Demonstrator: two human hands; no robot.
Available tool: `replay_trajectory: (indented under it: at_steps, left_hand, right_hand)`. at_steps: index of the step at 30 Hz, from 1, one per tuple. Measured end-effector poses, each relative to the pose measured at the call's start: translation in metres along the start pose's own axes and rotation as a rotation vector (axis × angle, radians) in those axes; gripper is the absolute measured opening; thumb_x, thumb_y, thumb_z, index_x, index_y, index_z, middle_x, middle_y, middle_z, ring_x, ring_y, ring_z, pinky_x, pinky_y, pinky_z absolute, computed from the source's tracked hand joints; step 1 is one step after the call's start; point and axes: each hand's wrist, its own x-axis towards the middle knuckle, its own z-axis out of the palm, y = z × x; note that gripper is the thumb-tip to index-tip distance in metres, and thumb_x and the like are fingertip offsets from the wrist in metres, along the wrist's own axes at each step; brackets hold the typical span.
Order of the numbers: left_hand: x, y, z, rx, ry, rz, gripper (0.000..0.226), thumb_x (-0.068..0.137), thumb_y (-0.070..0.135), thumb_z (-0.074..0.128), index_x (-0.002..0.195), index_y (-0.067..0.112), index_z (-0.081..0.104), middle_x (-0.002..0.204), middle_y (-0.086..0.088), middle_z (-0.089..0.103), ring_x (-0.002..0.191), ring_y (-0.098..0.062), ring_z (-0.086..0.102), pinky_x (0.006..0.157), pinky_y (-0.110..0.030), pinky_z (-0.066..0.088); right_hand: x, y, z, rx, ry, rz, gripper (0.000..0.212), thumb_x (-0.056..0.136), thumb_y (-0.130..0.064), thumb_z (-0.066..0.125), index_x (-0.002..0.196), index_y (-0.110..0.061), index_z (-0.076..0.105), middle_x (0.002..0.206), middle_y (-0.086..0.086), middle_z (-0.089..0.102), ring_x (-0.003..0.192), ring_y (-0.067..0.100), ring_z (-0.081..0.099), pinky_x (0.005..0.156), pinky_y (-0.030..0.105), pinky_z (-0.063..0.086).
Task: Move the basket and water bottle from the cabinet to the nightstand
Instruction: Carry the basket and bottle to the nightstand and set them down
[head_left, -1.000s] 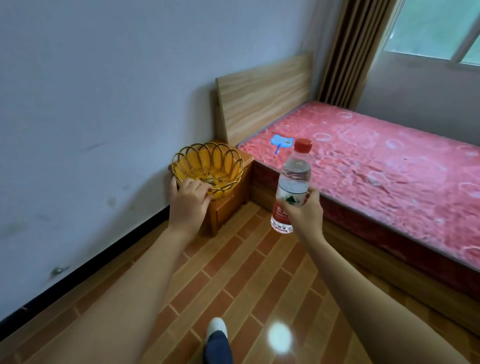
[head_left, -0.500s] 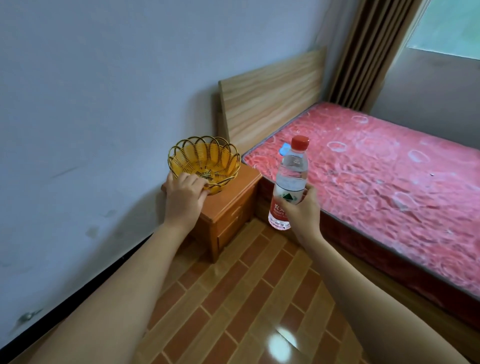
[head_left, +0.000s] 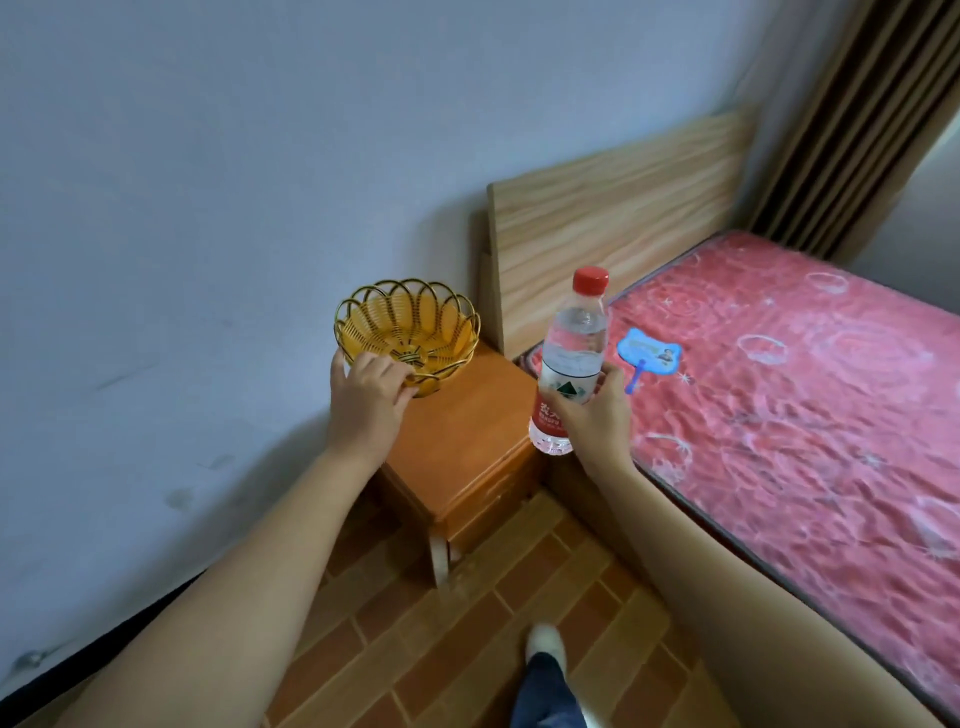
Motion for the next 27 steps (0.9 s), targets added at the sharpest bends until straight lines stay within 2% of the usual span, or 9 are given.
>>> replay_trajectory:
  at_steps: [7, 11, 14, 18, 27]
  left_hand:
    - [0.075, 0.005, 0.054, 0.078, 0.023, -0.159, 0.015, 0.074, 0.011, 0.074, 0.087, 0.006, 0.068, 0.088, -0.010, 0.069, 0.092, -0.032, 0.061, 0.100, -0.061, 0.033]
    - [0.105, 0.005, 0.073, 0.154, 0.048, -0.269, 0.013, 0.075, 0.012, 0.073, 0.086, 0.007, 0.067, 0.088, -0.009, 0.069, 0.092, -0.031, 0.060, 0.101, -0.060, 0.032]
    - [0.117, 0.009, 0.085, 0.195, 0.051, -0.324, 0.013, 0.075, 0.012, 0.073, 0.085, 0.007, 0.067, 0.086, -0.009, 0.069, 0.091, -0.032, 0.060, 0.101, -0.059, 0.031]
    - [0.128, 0.012, 0.101, 0.237, 0.055, -0.376, 0.013, 0.074, 0.012, 0.074, 0.084, 0.006, 0.067, 0.084, -0.009, 0.069, 0.090, -0.032, 0.061, 0.100, -0.061, 0.032]
    - [0.126, 0.006, 0.125, 0.298, 0.025, -0.497, 0.012, 0.074, 0.012, 0.074, 0.083, 0.007, 0.068, 0.083, -0.009, 0.070, 0.089, -0.031, 0.061, 0.100, -0.061, 0.032]
  right_hand:
    - [0.131, 0.004, 0.022, -0.019, -0.191, -0.049, 0.060, 0.068, -0.014, 0.078, 0.117, -0.008, 0.042, 0.113, 0.012, 0.058, 0.104, 0.024, 0.058, 0.084, 0.033, 0.048]
    - [0.188, 0.004, 0.038, -0.016, -0.318, -0.062, 0.061, 0.069, -0.013, 0.078, 0.118, -0.008, 0.042, 0.109, 0.007, 0.057, 0.099, 0.020, 0.057, 0.083, 0.032, 0.047]
    - [0.217, 0.006, 0.047, -0.002, -0.407, -0.059, 0.061, 0.070, -0.013, 0.078, 0.119, -0.008, 0.041, 0.105, 0.002, 0.055, 0.094, 0.016, 0.055, 0.079, 0.030, 0.046]
    - [0.246, 0.017, 0.061, 0.004, -0.502, -0.072, 0.062, 0.069, -0.012, 0.078, 0.119, -0.008, 0.041, 0.110, 0.006, 0.058, 0.096, 0.018, 0.057, 0.081, 0.031, 0.047]
    - [0.276, 0.027, 0.087, -0.007, -0.593, -0.053, 0.063, 0.069, -0.013, 0.078, 0.120, -0.008, 0.041, 0.108, 0.004, 0.055, 0.095, 0.016, 0.054, 0.079, 0.028, 0.046]
